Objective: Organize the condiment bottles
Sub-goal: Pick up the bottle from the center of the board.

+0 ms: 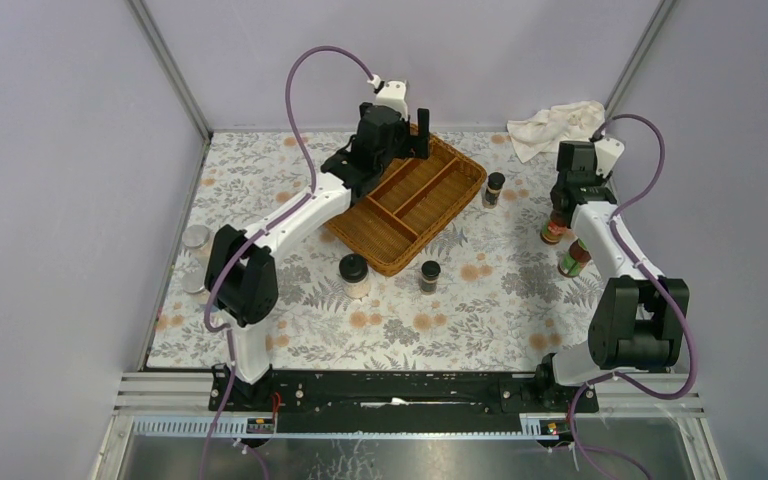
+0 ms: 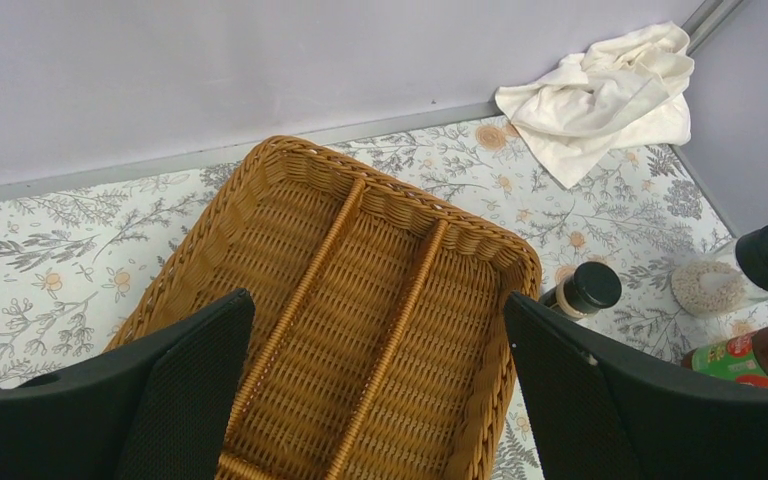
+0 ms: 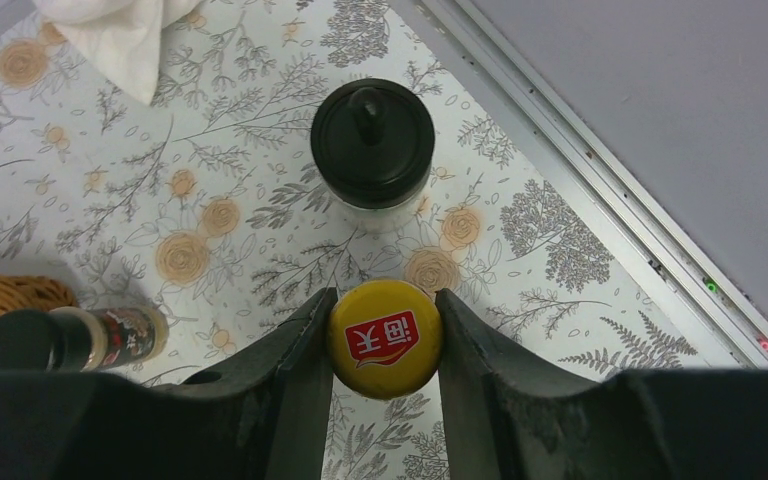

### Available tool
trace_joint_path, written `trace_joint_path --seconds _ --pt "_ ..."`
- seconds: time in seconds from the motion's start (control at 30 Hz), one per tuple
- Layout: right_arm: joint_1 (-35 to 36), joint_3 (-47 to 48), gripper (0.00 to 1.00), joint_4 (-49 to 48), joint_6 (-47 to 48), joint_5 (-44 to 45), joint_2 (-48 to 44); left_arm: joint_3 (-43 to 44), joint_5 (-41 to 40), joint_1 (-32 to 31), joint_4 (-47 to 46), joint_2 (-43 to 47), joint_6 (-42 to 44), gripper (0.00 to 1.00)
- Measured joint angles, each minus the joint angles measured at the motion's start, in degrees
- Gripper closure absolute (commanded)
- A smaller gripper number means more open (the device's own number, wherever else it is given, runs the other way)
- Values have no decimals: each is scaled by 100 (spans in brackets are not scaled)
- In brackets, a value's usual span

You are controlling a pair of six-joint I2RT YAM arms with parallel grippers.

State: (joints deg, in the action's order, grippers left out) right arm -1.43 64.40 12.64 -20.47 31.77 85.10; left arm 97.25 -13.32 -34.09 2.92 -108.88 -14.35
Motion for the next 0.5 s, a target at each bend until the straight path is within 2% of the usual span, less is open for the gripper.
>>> trace_joint_path --seconds 0.5 --pt "699 459 100 234 315 9 2 -24 -409 0 -59 387 98 1"
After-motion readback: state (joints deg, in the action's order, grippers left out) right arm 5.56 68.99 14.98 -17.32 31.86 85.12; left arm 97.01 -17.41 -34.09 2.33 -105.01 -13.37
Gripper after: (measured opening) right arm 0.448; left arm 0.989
